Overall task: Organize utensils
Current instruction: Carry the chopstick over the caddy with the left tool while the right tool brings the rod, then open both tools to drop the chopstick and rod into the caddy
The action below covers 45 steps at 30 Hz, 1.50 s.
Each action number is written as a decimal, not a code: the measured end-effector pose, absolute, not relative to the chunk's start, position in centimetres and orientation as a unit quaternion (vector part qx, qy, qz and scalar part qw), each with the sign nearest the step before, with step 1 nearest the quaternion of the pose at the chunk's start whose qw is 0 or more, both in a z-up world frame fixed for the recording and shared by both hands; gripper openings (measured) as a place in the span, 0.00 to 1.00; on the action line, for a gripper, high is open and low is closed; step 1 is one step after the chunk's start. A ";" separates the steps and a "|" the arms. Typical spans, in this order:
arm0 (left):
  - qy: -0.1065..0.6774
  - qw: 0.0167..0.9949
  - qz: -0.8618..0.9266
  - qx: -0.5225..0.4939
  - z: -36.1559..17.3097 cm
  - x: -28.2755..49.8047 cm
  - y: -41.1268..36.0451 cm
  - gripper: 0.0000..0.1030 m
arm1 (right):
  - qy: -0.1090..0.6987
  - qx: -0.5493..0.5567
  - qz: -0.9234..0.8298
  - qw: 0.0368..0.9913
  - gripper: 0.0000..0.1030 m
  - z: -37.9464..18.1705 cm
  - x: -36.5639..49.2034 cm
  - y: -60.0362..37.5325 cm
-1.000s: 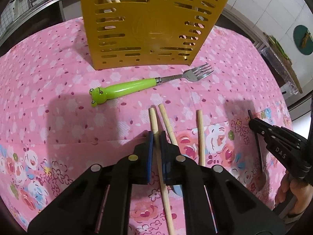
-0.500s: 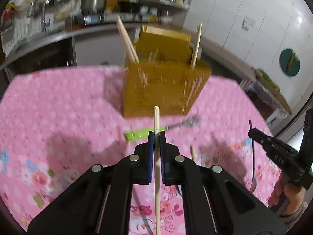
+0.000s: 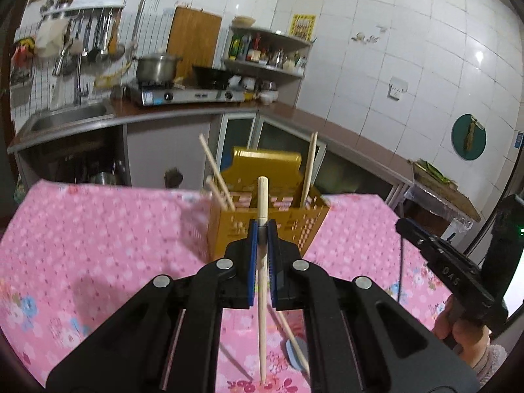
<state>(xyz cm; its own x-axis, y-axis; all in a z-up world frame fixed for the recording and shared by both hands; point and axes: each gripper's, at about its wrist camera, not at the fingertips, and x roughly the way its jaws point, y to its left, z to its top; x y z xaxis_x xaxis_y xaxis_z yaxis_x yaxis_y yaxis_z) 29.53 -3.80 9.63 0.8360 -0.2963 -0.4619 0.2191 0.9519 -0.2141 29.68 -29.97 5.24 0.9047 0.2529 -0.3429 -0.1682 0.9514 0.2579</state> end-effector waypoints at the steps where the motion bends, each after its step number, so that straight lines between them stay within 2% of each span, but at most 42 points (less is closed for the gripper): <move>1: 0.249 0.956 -0.136 -0.075 9.9 29.5 -3.9 0.04 | 0.187 0.112 0.111 0.970 0.09 5.3 29.8 -29.8; 13: 0.189 0.971 -0.128 -0.069 16.1 32.0 -4.1 0.04 | 0.132 0.117 0.129 0.976 0.09 8.0 33.1 -28.5; 22: 0.090 0.991 -0.097 -0.038 20.6 35.9 -5.2 0.04 | 0.053 0.117 0.131 0.983 0.09 12.0 38.1 -26.5; 29: 0.064 0.994 -0.083 -0.022 18.3 39.6 -6.4 0.04 | 0.028 0.130 0.135 0.982 0.09 11.2 42.6 -25.7; 36: 0.114 0.989 -0.093 -0.023 13.3 42.5 -6.8 0.04 | 0.048 0.109 0.135 0.984 0.09 7.8 44.6 -25.0; 45: 0.178 0.979 -0.092 -0.043 10.2 42.7 -4.9 0.06 | 0.112 0.073 0.136 0.982 0.09 4.3 43.3 -24.7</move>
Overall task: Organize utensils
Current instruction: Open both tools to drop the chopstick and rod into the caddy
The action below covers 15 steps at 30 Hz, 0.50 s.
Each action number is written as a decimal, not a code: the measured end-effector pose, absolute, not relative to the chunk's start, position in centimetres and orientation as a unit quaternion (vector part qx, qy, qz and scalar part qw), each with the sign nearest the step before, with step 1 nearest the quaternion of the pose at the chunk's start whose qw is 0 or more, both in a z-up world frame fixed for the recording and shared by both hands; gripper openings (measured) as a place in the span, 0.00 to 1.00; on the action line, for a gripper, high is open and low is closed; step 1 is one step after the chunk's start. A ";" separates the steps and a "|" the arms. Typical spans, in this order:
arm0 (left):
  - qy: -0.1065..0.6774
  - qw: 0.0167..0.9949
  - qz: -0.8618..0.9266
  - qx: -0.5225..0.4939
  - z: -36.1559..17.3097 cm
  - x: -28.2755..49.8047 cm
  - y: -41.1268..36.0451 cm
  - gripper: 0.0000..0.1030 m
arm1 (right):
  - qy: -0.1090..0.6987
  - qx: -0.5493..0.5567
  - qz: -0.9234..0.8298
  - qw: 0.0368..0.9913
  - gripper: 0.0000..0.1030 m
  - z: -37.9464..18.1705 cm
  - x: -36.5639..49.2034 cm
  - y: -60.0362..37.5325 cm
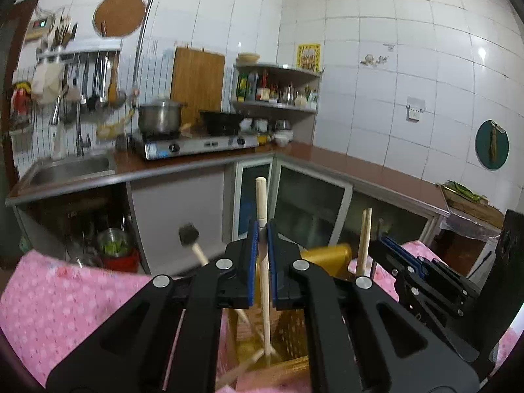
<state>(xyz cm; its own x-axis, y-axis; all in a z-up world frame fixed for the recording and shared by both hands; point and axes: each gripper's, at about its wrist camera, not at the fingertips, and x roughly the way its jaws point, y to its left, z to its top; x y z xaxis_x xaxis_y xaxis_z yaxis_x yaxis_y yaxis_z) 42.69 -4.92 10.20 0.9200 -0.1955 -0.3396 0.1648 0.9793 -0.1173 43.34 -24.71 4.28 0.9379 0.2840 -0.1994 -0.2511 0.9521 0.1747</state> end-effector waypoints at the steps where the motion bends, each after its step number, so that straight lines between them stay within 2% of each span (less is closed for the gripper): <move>1: 0.184 0.978 -0.089 -0.045 10.2 42.6 -4.7 0.13 | 0.126 0.073 0.137 0.980 0.09 4.1 43.1 -24.8; 2: 0.192 0.977 -0.083 -0.047 10.2 42.5 -4.4 0.27 | 0.136 0.073 0.138 0.978 0.10 4.0 43.1 -24.8; 4: 0.201 0.975 -0.074 -0.056 10.5 42.0 -3.8 0.44 | 0.165 0.073 0.137 0.974 0.10 4.1 43.0 -25.0; 7: 0.214 0.972 -0.072 -0.068 11.4 40.7 -2.8 0.47 | 0.190 0.070 0.131 0.971 0.10 4.6 42.0 -25.5; 9: 0.227 0.968 -0.070 -0.080 11.9 39.7 -1.9 0.54 | 0.207 0.067 0.123 0.968 0.10 5.0 41.0 -25.9; 11: 0.240 0.964 -0.068 -0.091 12.0 38.6 -1.0 0.68 | 0.234 0.066 0.112 0.964 0.10 5.0 39.9 -26.4; 15: 0.277 0.955 -0.060 -0.084 11.0 36.0 0.7 0.73 | 0.283 0.058 0.101 0.952 0.10 4.1 37.6 -26.9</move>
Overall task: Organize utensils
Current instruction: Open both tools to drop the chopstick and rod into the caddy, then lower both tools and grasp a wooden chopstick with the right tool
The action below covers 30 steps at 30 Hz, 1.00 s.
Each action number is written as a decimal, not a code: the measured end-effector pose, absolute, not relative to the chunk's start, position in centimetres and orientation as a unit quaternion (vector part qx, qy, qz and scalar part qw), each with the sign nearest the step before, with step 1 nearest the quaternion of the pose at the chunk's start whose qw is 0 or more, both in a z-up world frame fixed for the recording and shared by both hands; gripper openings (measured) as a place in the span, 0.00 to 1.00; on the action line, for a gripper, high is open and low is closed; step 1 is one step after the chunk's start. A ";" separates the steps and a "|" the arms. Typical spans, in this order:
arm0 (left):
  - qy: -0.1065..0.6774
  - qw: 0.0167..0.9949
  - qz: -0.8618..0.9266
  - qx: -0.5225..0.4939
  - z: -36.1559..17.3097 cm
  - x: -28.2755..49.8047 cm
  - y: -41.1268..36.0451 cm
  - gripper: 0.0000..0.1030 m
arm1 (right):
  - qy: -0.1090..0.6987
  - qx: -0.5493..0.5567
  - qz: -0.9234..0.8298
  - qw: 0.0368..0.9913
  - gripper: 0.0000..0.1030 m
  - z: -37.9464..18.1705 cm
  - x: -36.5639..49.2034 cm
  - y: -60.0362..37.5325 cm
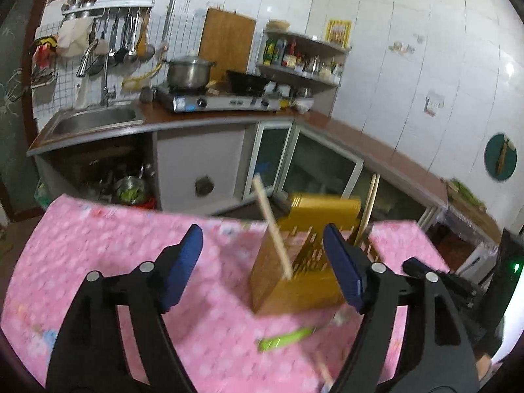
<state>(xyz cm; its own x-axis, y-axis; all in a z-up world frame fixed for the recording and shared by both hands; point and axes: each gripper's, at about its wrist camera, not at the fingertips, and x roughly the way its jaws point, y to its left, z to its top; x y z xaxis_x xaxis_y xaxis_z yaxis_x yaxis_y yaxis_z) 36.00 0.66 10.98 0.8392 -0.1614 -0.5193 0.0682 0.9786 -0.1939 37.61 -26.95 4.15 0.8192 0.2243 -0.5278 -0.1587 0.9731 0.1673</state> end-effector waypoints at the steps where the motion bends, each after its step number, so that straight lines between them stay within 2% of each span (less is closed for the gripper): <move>1: 0.284 0.953 -0.060 -0.085 10.6 35.6 1.0 0.75 | 0.292 0.056 0.097 0.950 0.10 3.8 36.9 -26.9; 5: 0.326 0.940 -0.059 -0.083 7.4 33.3 2.2 0.81 | 0.342 0.056 0.090 0.934 0.11 1.2 34.6 -27.0; 10: 0.385 0.917 -0.055 -0.085 2.9 31.8 2.2 0.83 | 0.403 0.061 0.081 0.909 0.11 -2.7 33.0 -26.4; 11: 0.395 0.913 -0.055 -0.084 2.1 31.6 2.2 0.84 | 0.414 0.065 0.083 0.904 0.15 -3.4 32.7 -26.2; 12: 0.401 0.911 -0.055 -0.082 1.6 31.5 2.1 0.84 | 0.420 0.065 0.083 0.902 0.24 -3.8 32.5 -26.1; 13: 0.409 0.908 -0.055 -0.075 0.9 31.2 1.9 0.84 | 0.423 0.065 0.080 0.900 0.30 -4.2 32.3 -25.9; 14: 0.414 0.906 -0.054 -0.069 0.3 31.1 1.7 0.85 | 0.426 0.065 0.077 0.899 0.33 -4.6 31.9 -25.8; 21: 0.441 0.895 -0.036 -0.059 -2.8 30.3 2.3 0.86 | 0.443 0.063 0.071 0.891 0.33 -5.3 31.6 -24.7; 23: 0.444 0.894 -0.030 -0.058 -3.3 30.1 2.5 0.89 | 0.451 0.059 0.071 0.888 0.33 -5.6 31.8 -24.1; 30: 0.449 0.892 -0.025 -0.047 -3.8 29.7 2.6 0.91 | 0.486 0.051 0.065 0.870 0.30 -7.4 32.7 -22.0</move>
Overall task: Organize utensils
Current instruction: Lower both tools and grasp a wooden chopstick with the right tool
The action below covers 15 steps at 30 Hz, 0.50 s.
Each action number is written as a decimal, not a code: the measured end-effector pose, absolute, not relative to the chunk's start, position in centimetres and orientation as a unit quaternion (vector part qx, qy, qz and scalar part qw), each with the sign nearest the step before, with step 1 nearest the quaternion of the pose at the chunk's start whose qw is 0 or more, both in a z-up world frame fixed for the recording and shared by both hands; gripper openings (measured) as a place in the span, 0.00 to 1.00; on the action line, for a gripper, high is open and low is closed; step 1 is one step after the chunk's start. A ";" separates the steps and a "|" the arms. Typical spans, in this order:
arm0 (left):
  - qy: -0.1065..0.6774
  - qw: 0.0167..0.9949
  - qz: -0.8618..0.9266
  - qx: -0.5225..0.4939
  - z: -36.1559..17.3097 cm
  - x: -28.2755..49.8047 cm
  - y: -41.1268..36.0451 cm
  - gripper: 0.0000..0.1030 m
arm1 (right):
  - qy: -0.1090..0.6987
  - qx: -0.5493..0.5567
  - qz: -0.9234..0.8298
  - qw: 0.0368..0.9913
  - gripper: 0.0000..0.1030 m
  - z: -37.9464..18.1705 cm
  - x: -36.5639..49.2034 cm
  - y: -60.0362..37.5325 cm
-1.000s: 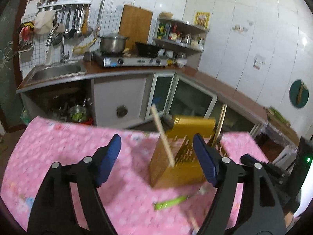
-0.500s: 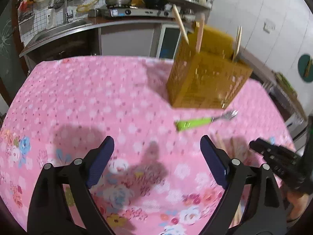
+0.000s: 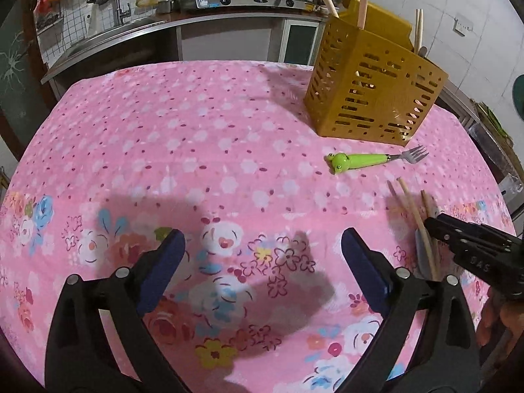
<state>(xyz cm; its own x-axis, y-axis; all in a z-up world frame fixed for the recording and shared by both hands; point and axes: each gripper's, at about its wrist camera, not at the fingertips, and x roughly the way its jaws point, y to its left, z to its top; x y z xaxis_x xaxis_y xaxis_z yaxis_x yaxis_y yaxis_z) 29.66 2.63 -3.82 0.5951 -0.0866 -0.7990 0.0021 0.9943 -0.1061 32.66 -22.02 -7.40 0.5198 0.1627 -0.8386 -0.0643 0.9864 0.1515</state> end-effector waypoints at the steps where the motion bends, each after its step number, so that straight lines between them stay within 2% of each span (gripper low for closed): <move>1: 0.451 0.891 -0.025 -0.049 -3.9 29.7 2.7 0.91 | 0.484 0.041 0.060 0.872 0.28 -7.4 32.7 -21.7; 3: 0.452 0.890 -0.024 -0.052 -3.9 29.7 2.7 0.91 | 0.485 0.030 0.055 0.872 0.15 -7.3 32.9 -21.5; 4: 0.453 0.890 -0.023 -0.052 -4.0 29.7 2.6 0.91 | 0.487 0.031 0.058 0.871 0.13 -7.3 33.0 -21.5; 15: 0.466 0.883 -0.033 -0.043 -3.9 30.0 -0.1 0.95 | 0.484 0.037 0.048 0.873 0.11 -6.7 33.3 -25.9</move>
<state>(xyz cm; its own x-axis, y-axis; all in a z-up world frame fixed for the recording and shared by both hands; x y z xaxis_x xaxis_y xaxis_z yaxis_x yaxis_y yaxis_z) 30.03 -0.06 -3.89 0.5639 -0.0977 -0.8200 0.0179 0.9942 -0.1062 33.35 -25.89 -6.67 0.5270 0.1206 -0.8413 -0.0484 0.9925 0.1120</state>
